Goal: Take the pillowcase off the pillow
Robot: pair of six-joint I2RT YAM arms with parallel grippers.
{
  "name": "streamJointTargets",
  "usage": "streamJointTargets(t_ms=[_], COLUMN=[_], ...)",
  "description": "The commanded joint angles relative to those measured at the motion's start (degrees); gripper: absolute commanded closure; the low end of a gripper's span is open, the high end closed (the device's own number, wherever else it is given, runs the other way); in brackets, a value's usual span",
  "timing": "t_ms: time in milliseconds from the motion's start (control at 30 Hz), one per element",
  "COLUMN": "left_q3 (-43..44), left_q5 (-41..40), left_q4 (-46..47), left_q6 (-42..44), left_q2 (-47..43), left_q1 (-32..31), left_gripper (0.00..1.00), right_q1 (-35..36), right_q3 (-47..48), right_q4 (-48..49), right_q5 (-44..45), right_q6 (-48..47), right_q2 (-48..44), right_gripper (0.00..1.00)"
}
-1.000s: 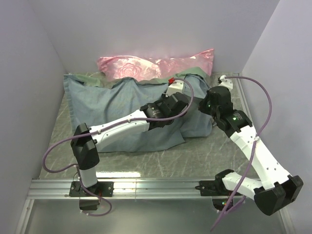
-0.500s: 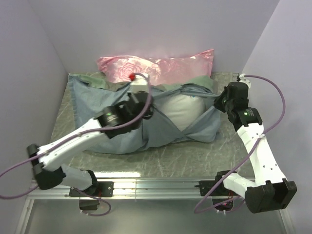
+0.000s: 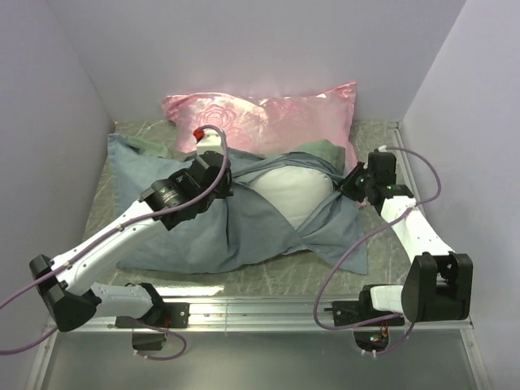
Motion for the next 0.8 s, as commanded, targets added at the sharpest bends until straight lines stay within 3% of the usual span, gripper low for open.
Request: streamJointTargets(t_ms=[0, 100, 167, 200, 300, 567, 633, 767], left_q3=[-0.8, 2.45, 6.56, 8.24, 16.49, 40.65, 42.62, 36.05], left_q5=[0.89, 2.47, 3.01, 3.18, 1.35, -1.56, -2.09, -0.86], left_q4=[-0.32, 1.01, 1.45, 1.54, 0.23, -4.35, -4.97, -0.84], left_q6=[4.06, 4.59, 4.77, 5.56, 8.45, 12.07, 11.37, 6.64], left_q2=[1.75, 4.84, 6.07, 7.38, 11.51, 27.05, 30.23, 34.45], left_q1=[1.45, 1.27, 0.92, -0.04, -3.37, -12.26, -12.61, -12.53], left_gripper=[0.99, 0.93, 0.75, 0.57, 0.34, 0.26, 0.26, 0.27], right_q1=[-1.53, 0.31, 1.46, 2.08, 5.15, 9.9, 9.99, 10.08], right_q3=[-5.36, -6.78, -7.13, -7.48, -8.97, -10.04, -10.21, -11.26], right_q4=[7.03, 7.22, 7.22, 7.04, 7.21, 5.47, 4.76, 2.3], right_q5=[2.7, 4.1, 4.28, 3.93, 4.63, 8.32, 8.76, 10.17], right_q6=[1.54, 0.84, 0.58, 0.49, 0.66, 0.67, 0.75, 1.63], right_q2=[-0.24, -2.16, -3.22, -4.19, -7.43, -11.31, -12.8, -21.3], right_gripper=[0.82, 0.82, 0.81, 0.81, 0.73, 0.57, 0.49, 0.36])
